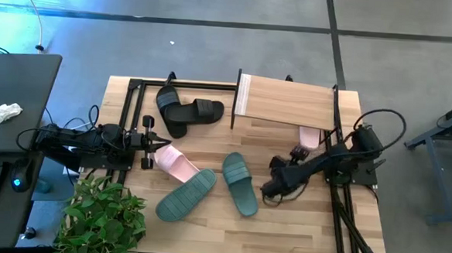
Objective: Pick and place slides into the shelf
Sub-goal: Put the left pink slides under the shelf
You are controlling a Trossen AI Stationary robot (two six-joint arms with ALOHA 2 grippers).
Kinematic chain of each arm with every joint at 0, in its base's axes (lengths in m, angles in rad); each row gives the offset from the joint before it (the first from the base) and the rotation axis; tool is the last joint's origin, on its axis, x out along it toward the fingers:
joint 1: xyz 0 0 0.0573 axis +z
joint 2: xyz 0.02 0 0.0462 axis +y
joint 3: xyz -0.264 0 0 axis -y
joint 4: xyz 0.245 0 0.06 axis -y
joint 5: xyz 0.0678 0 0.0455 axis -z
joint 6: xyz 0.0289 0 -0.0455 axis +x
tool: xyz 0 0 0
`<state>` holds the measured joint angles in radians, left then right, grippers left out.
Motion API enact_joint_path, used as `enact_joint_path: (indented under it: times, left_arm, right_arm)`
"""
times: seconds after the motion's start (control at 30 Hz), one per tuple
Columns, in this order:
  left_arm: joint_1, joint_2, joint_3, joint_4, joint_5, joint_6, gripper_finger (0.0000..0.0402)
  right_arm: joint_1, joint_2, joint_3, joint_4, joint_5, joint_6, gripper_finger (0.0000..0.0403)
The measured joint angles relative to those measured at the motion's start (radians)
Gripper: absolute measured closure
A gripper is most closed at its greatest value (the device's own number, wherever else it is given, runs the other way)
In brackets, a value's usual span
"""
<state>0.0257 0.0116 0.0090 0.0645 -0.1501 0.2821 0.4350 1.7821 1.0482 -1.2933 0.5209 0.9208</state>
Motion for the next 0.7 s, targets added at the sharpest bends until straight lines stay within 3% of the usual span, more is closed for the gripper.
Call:
enact_joint_path:
  times: [0.37, 0.57, 0.7]
  left_arm:
    - [0.000, 0.000, 0.000, 0.000, 0.009, -0.032, 0.0401]
    - [0.000, 0.000, 0.000, 0.000, 0.202, -0.145, 0.0401]
    - [0.000, 0.000, 0.000, 0.000, 0.310, -0.238, 0.0401]
  right_arm:
    - [0.320, 0.000, 0.393, 0.114, -0.019, -0.210, 0.0133]
    - [0.420, 0.003, 0.443, 0.320, 0.051, -0.311, 0.0133]
    - [0.442, 0.031, 0.443, 0.339, 0.107, -0.362, 0.0133]
